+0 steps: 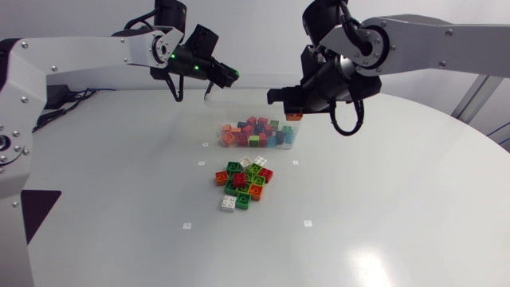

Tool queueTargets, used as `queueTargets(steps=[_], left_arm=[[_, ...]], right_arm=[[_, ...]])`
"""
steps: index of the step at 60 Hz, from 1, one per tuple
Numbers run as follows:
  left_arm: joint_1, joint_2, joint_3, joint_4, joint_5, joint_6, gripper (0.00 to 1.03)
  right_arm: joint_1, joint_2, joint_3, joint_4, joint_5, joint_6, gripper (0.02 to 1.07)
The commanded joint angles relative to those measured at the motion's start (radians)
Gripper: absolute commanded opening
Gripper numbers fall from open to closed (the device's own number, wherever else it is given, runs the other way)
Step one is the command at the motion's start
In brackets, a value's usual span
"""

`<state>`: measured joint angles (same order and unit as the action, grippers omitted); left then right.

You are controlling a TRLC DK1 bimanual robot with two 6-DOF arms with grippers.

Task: Place the duplo bricks in the container

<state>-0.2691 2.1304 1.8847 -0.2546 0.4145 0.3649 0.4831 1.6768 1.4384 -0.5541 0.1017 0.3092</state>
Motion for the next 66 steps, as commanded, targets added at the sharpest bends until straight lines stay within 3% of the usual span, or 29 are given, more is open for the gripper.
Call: queueTargets(steps=[1, 4, 7, 24, 46, 66], left_arm=[[0.007, 0.036, 0.045, -0.012, -0.005, -0.023, 0.79], [0.005, 0.033, 0.042, -0.017, -0.01, -0.021, 0.92], [0.002, 0.022, 0.03, -0.017, -0.025, -0.018, 0.98], [0.031, -0.156, -0.148, -0.017, -0.034, 0.014, 0.98], [0.03, -0.38, -0.526, 0.002, 0.014, 0.21, 0.98], [0.008, -0.392, -0.638, -0.037, 0.084, 0.353, 0.98]], right_arm=[[-0.014, 0.009, 0.042, 0.013, -0.003, -0.013, 0.37], [-0.017, 0.018, 0.057, 0.019, -0.008, -0.015, 0.37], [-0.021, 0.027, 0.071, 0.02, -0.008, -0.015, 0.37], [-0.029, 0.104, 0.169, 0.046, -0.007, -0.03, 0.37], [-0.055, 0.23, 0.287, 0.079, -0.003, -0.044, 0.37], [-0.061, 0.319, 0.389, 0.086, 0.007, -0.055, 0.37]])
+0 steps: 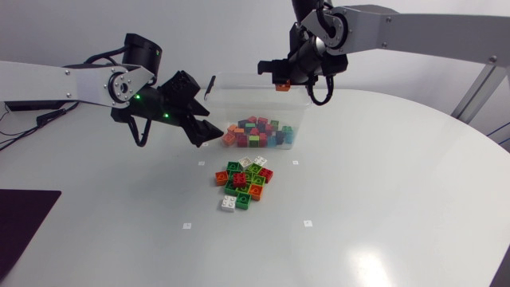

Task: Place the duplo bricks in the container

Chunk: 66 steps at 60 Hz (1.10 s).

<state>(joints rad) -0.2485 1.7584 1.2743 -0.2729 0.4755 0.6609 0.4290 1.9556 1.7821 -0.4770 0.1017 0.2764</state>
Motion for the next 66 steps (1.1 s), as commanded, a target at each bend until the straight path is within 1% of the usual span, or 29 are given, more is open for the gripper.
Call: queueTargets(steps=[1, 11, 13, 16, 21, 23, 24, 25, 27, 29, 36, 43, 58, 66], left_arm=[[-0.015, -0.019, -0.029, -0.028, 0.023, 0.066, 0.98], [-0.049, 0.0, -0.038, -0.06, 0.023, 0.128, 0.98], [-0.055, 0.01, -0.036, -0.063, 0.023, 0.14, 0.98], [-0.063, 0.026, -0.033, -0.063, 0.023, 0.151, 0.98], [-0.08, 0.041, -0.036, -0.069, 0.023, 0.18, 0.98], [-0.086, 0.046, -0.038, -0.074, 0.023, 0.192, 0.98], [-0.086, 0.046, -0.038, -0.074, 0.023, 0.194, 0.98], [-0.09, 0.049, -0.039, -0.081, 0.023, 0.203, 0.98], [-0.095, 0.052, -0.043, -0.089, 0.023, 0.21, 0.98], [-0.098, 0.053, -0.043, -0.1, 0.023, 0.22, 0.98], [-0.107, 0.056, -0.046, -0.147, 0.023, 0.258, 0.98], [-0.115, 0.059, -0.046, -0.193, 0.023, 0.292, 0.97], [-0.143, 0.116, -0.024, -0.261, 0.012, 0.325, 0.96], [-0.158, 0.153, -0.009, -0.264, -0.005, 0.329, 0.94]], right_arm=[[-0.007, 0.045, 0.05, 0.009, 0.007, -0.023, 0.37], [-0.019, 0.109, 0.108, 0.002, 0.018, -0.031, 0.38], [-0.022, 0.123, 0.12, -0.003, 0.018, -0.036, 0.42], [-0.027, 0.14, 0.14, -0.014, 0.018, -0.037, 0.52], [-0.033, 0.166, 0.172, -0.031, 0.021, -0.045, 0.77], [-0.035, 0.172, 0.181, -0.034, 0.027, -0.052, 0.85], [-0.035, 0.172, 0.181, -0.034, 0.029, -0.052, 0.86], [-0.035, 0.178, 0.197, -0.043, 0.038, -0.055, 0.93], [-0.038, 0.184, 0.212, -0.051, 0.044, -0.059, 0.97], [-0.038, 0.186, 0.223, -0.058, 0.046, -0.063, 1.0], [-0.044, 0.174, 0.249, -0.083, 0.05, -0.065, 1.01], [-0.045, 0.128, 0.231, -0.098, 0.05, -0.065, 1.01], [-0.03, -0.04, 0.057, -0.081, 0.047, -0.071, 1.01], [-0.026, -0.129, -0.049, -0.057, 0.039, -0.086, 1.01]])
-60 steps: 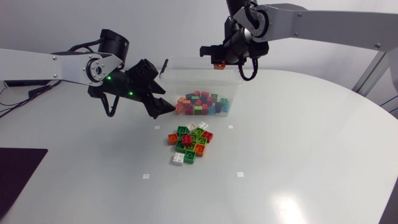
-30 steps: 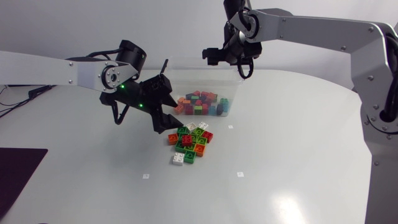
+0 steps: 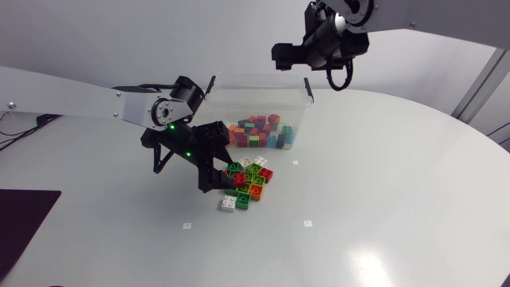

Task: Place the duplo bricks in the container

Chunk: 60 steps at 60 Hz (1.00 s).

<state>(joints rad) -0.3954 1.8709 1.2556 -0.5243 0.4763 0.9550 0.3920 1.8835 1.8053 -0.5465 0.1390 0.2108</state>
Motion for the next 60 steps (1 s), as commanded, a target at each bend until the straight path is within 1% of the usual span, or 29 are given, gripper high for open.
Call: queueTargets(steps=[1, 7, 15, 23, 26, 34, 39, 44, 47, 49, 51, 54, 60], left_arm=[[-0.011, 0.043, 0.013, -0.013, -0.005, 0.034, 0.94], [-0.019, 0.062, 0.028, -0.013, -0.011, 0.034, 0.94], [-0.028, 0.093, 0.061, -0.011, -0.018, 0.031, 0.91], [-0.04, 0.12, 0.079, -0.008, -0.025, 0.031, 0.91], [-0.045, 0.132, 0.087, -0.008, -0.028, 0.031, 0.87], [-0.049, 0.16, 0.099, -0.008, -0.03, 0.031, 0.8], [-0.049, 0.175, 0.11, -0.006, -0.031, 0.028, 0.72], [-0.049, 0.182, 0.116, -0.008, -0.031, 0.027, 0.58], [-0.049, 0.183, 0.117, -0.008, -0.031, 0.024, 0.52], [-0.049, 0.183, 0.117, -0.006, -0.031, 0.019, 0.42], [-0.049, 0.183, 0.119, -0.002, -0.031, 0.013, 0.35], [-0.048, 0.183, 0.117, -0.002, -0.031, 0.01, 0.33], [-0.048, 0.18, 0.107, -0.002, -0.031, 0.01, 0.32]], right_arm=[[0.011, -0.067, -0.083, 0.014, 0.002, -0.022, 1.01], [0.016, -0.135, -0.17, 0.039, -0.004, -0.033, 1.01], [0.024, -0.218, -0.293, 0.082, -0.015, -0.05, 1.01], [0.033, -0.296, -0.42, 0.126, -0.035, -0.068, 1.01], [0.038, -0.322, -0.462, 0.143, -0.036, -0.073, 1.01], [0.047, -0.379, -0.549, 0.166, -0.036, -0.087, 1.01], [0.057, -0.409, -0.593, 0.177, -0.036, -0.091, 1.01], [0.068, -0.443, -0.65, 0.209, -0.036, -0.102, 1.01], [0.076, -0.457, -0.684, 0.224, -0.036, -0.11, 1.01], [0.079, -0.462, -0.701, 0.23, -0.038, -0.113, 1.01], [0.08, -0.468, -0.719, 0.232, -0.041, -0.117, 1.01], [0.082, -0.477, -0.753, 0.247, -0.065, -0.129, 1.01], [0.096, -0.498, -0.819, 0.283, -0.081, -0.159, 1.01]])
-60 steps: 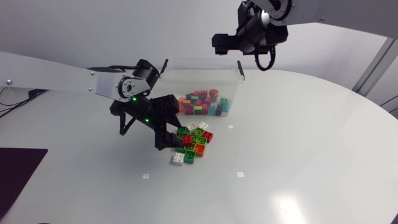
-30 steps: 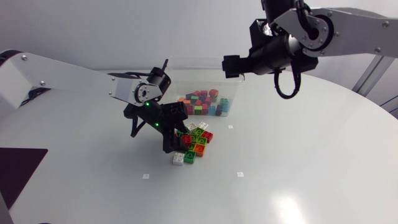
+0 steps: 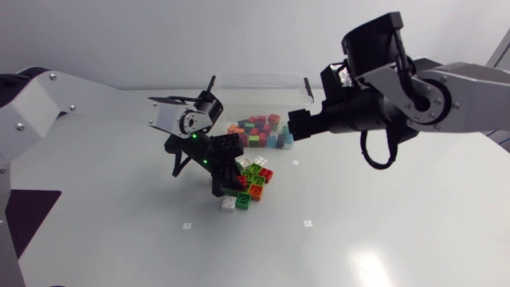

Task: Place the duplo bricks in the container

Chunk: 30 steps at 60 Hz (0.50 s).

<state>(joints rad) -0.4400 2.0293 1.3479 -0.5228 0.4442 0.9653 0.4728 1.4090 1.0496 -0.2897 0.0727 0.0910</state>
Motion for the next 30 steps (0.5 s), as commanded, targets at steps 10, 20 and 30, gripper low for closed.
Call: queueTargets(steps=[10, 20, 30], left_arm=[[0.001, 0.002, -0.004, -0.003, -0.001, 0.0, 0.31], [0.009, -0.058, -0.027, -0.008, -0.001, -0.005, 0.31], [0.017, -0.132, -0.049, -0.009, 0.001, -0.016, 0.31]], right_arm=[[0.036, -0.039, -0.125, 0.052, -0.04, -0.074, 1.01], [0.04, -0.013, -0.154, 0.066, -0.08, -0.106, 1.01], [0.044, 0.048, -0.18, 0.11, -0.105, -0.139, 1.01]])
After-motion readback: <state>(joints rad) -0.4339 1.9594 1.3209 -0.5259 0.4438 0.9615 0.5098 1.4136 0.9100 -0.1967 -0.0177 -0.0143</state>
